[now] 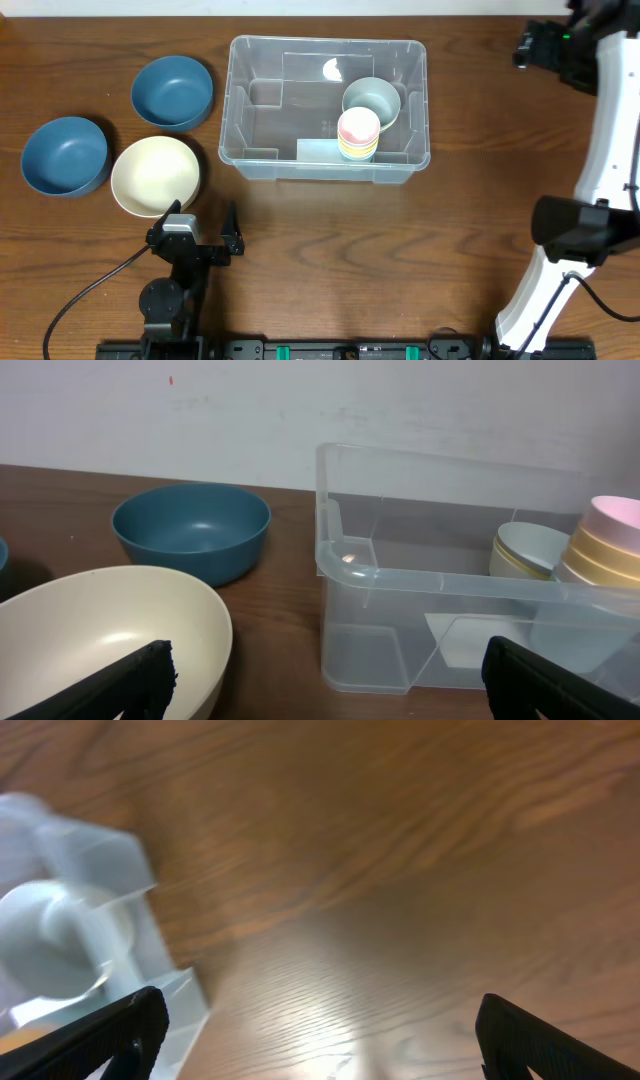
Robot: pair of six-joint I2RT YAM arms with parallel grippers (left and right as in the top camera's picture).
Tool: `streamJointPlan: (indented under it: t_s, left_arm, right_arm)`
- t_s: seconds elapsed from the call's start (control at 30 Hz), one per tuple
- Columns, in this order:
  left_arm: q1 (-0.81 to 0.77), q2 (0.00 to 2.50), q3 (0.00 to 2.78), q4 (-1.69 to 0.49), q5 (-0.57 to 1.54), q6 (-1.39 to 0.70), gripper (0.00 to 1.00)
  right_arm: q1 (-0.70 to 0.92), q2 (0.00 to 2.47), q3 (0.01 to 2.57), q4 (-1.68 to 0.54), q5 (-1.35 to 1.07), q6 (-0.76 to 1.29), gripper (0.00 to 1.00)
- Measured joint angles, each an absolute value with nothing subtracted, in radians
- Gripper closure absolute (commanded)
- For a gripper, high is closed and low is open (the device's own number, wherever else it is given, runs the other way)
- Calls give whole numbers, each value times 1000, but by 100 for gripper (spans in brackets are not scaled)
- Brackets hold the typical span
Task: Pack container
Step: 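Open the right gripper and withdraw it to the right side, then reach the left gripper to the cream bowl and grasp its rim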
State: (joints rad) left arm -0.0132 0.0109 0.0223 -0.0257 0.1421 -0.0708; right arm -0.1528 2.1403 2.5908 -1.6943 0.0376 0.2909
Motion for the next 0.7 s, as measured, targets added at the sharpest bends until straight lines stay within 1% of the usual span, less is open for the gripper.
streamJointPlan:
  t_s: [0.23,0.47,0.7]
  left_arm:
    - [-13,11,22,-26,142,-71,2]
    - [-13,11,22,-23,142,-76,2]
    - [-13,11,63,-65,164,-164,2]
  right_arm:
    - [-244,2140,2591,-1694,49,281,1]
    - [-263,2140,2591,-1695,49,280,1]
    - [-263,2140,2591,-1695,50,280,1]
